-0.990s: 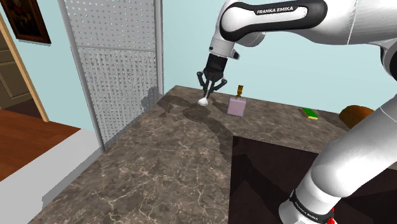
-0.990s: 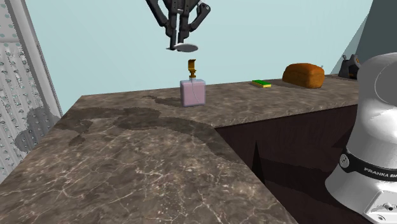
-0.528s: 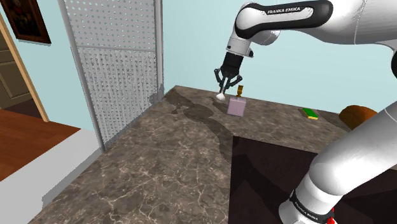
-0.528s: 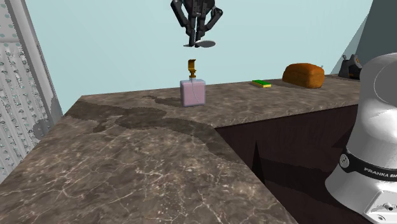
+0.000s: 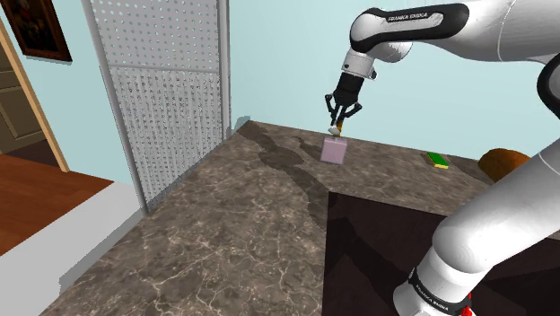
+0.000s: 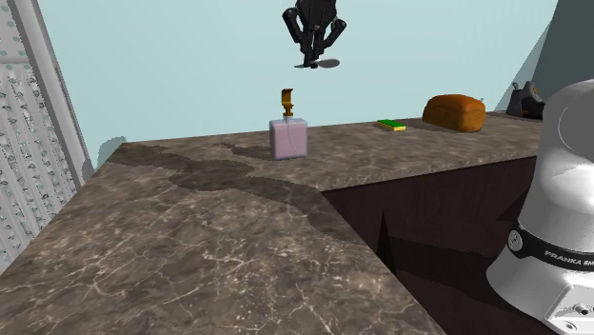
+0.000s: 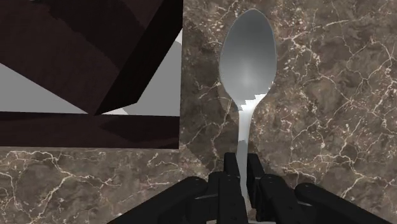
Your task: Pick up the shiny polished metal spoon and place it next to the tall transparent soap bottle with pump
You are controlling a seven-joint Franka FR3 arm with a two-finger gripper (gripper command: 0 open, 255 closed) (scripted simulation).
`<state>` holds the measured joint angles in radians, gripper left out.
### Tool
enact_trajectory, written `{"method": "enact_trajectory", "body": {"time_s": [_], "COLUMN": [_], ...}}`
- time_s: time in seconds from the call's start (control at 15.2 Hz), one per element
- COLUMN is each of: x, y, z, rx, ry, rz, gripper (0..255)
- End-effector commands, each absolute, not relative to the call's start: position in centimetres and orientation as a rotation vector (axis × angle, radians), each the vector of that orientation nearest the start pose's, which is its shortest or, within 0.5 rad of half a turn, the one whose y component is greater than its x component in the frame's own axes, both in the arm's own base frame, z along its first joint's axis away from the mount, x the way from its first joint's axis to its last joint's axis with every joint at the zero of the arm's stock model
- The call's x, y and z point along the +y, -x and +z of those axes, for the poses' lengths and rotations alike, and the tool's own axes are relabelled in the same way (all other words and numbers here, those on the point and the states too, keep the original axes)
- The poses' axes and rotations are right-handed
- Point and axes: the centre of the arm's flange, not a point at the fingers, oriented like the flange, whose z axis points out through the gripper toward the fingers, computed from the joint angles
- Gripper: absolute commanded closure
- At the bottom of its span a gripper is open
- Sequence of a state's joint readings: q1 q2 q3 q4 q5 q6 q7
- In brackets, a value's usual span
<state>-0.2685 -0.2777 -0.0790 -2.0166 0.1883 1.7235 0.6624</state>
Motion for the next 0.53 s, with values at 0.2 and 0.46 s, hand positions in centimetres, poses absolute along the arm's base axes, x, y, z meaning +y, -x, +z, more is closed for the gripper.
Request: {"method": "enact_trajectory", "body": {"time_s": [0.2,0.46], "x": [-21.2,-26.3], "y": [-43.2,-42.0], "z": [56.9,56.9], "rx": [1.454,1.454], "ry": [2.554,2.554], "rz": [0.073,0.073], "gripper": [255,255]}}
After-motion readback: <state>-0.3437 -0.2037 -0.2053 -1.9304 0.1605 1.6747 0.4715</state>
